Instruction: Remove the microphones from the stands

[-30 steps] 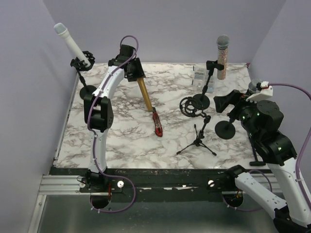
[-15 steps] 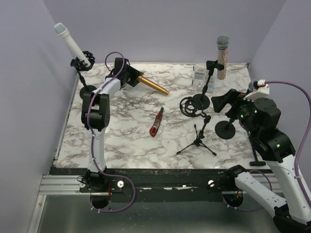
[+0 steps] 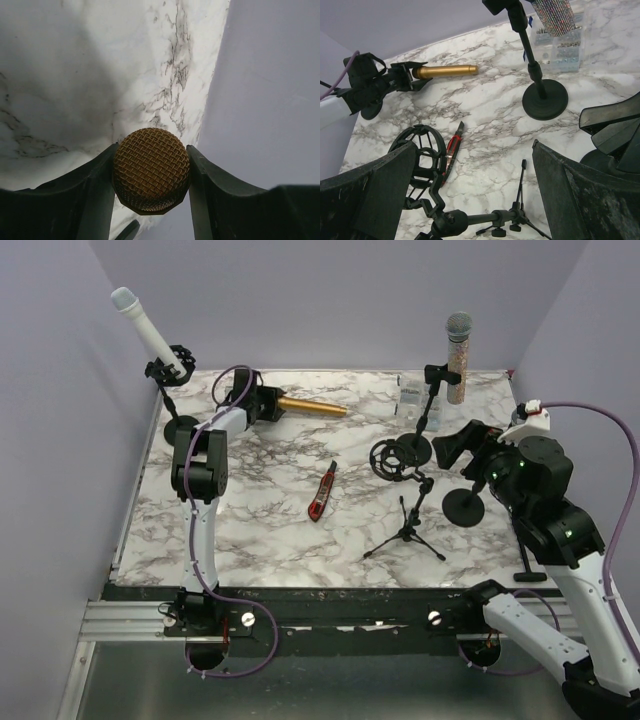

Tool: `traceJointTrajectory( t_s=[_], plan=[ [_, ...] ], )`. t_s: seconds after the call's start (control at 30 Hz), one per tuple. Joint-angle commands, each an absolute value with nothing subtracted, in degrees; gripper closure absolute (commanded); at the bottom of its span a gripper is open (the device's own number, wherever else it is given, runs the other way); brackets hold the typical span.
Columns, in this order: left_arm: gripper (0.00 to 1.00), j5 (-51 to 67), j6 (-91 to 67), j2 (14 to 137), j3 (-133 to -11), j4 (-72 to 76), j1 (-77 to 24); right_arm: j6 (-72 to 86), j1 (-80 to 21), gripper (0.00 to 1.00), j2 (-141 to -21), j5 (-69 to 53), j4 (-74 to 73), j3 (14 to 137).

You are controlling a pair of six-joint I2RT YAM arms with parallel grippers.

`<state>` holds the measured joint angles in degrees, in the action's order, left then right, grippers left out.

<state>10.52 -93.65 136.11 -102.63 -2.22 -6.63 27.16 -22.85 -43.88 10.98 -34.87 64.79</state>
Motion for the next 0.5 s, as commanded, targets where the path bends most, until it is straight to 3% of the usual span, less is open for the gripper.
traceJointTrajectory(
  t_s=[0.0, 0.07, 0.23, 0.33, 0.47],
  plan=[
    [0.94, 4.79, -97.24, 132.79, -101.25, -8.95, -6.99, 27.13, -22.65, 0.00, -44.29, 10.75, -35.68, 66.57],
    [0.85, 3.71, -98.20, 131.47, -98.97, -8.47, -7.08, 27.20, -22.67, 0.00, -44.32, 10.64, -35.54, 66.53],
    [0.81, 2.97, -101.77, 128.94, -96.77, -14.24, -7.57, 27.23, -22.65, 0.00, -44.14, 10.50, -35.51, 66.79],
    [0.65, 0.65, -102.30, 128.22, -96.87, -16.74, -8.42, 27.25, -22.63, 0.00, -43.80, 10.73, -35.60, 67.04],
    [0.60, 1.04, -102.30, 129.28, -99.10, -18.69, -8.54, 27.24, -22.68, 0.00, -43.12, 11.12, -36.62, 67.66]
  ],
)
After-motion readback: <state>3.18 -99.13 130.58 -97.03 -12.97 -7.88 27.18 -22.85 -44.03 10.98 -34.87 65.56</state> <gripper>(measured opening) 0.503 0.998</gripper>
